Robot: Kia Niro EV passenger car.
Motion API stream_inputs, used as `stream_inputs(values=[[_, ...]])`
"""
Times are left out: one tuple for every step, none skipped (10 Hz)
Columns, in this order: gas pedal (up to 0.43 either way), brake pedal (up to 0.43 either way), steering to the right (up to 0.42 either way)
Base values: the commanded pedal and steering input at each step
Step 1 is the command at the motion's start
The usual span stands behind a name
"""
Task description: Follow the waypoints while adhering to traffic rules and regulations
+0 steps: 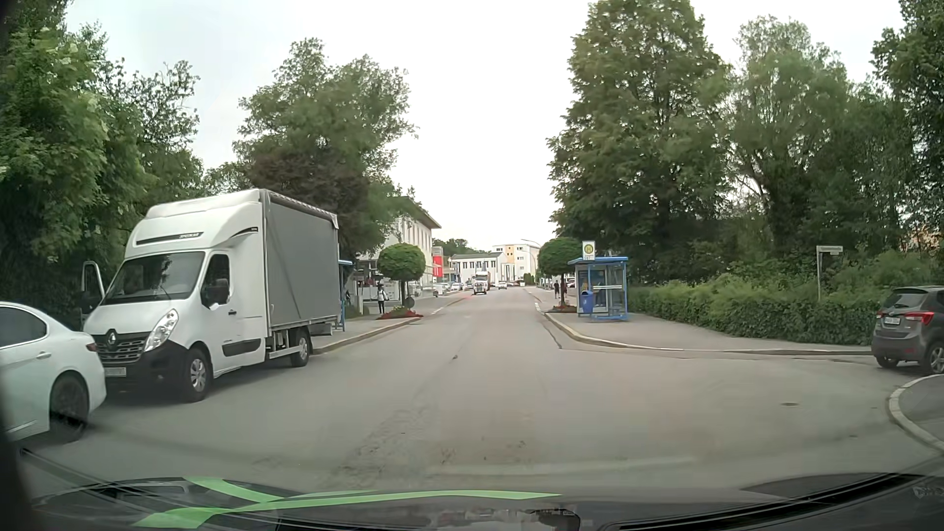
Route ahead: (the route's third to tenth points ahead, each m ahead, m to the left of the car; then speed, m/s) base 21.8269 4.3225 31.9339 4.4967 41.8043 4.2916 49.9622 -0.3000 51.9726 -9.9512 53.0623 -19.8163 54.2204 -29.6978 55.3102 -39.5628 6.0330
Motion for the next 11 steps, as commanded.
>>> stream_inputs(values=[[0.039, 0.000, -0.002], [0.039, 0.000, -0.002], [0.039, 0.000, -0.002], [0.039, 0.000, -0.002], [0.039, 0.000, -0.001], [0.039, 0.000, 0.000], [0.039, 0.000, 0.000], [0.039, 0.000, 0.000], [0.039, 0.000, 0.000], [0.039, 0.000, 0.000], [0.039, 0.000, 0.000]])
